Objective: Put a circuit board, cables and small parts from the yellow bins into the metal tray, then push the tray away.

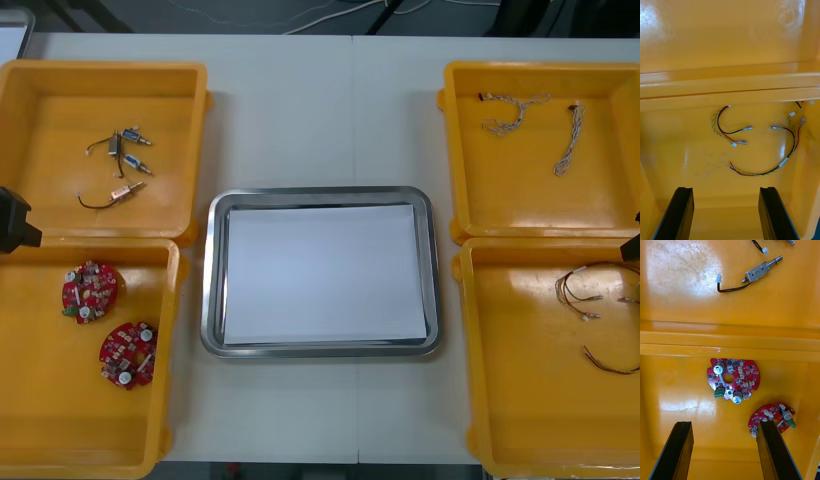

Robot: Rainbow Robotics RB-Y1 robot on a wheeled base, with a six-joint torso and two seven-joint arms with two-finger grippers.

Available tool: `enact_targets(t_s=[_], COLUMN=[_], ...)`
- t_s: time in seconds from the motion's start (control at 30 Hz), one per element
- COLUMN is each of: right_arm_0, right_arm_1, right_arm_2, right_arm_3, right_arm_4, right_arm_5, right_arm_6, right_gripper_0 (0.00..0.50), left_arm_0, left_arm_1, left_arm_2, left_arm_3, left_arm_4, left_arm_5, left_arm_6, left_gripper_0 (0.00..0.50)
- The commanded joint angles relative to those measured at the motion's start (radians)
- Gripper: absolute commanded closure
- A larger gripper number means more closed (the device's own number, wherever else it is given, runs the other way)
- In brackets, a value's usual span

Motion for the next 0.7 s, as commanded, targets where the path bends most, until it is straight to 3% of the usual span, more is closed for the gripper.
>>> enact_targets(t_s=[0.03, 0.7], right_arm_0=[0.008, 0.008], right_arm_1=[0.005, 0.005], right_arm_2=[-0.039, -0.039], right_arm_3=[-0.027, -0.027], right_arm_4=[0.007, 0.007], right_arm_5=[0.007, 0.007], right_arm_6=[-0.006, -0.006], right_gripper_0=[0.0, 0.0], left_arm_0=[0.02, 0.02], left_arm_1=[0.045, 0.045], left_arm_2=[0.033, 0.033], left_arm_3=[-0.029, -0.029], left_arm_4=[-0.003, -0.003], left_arm_5=[0.006, 0.006], left_arm_6=[-0.087, -0.087], left_gripper_0=[0.0, 0.0])
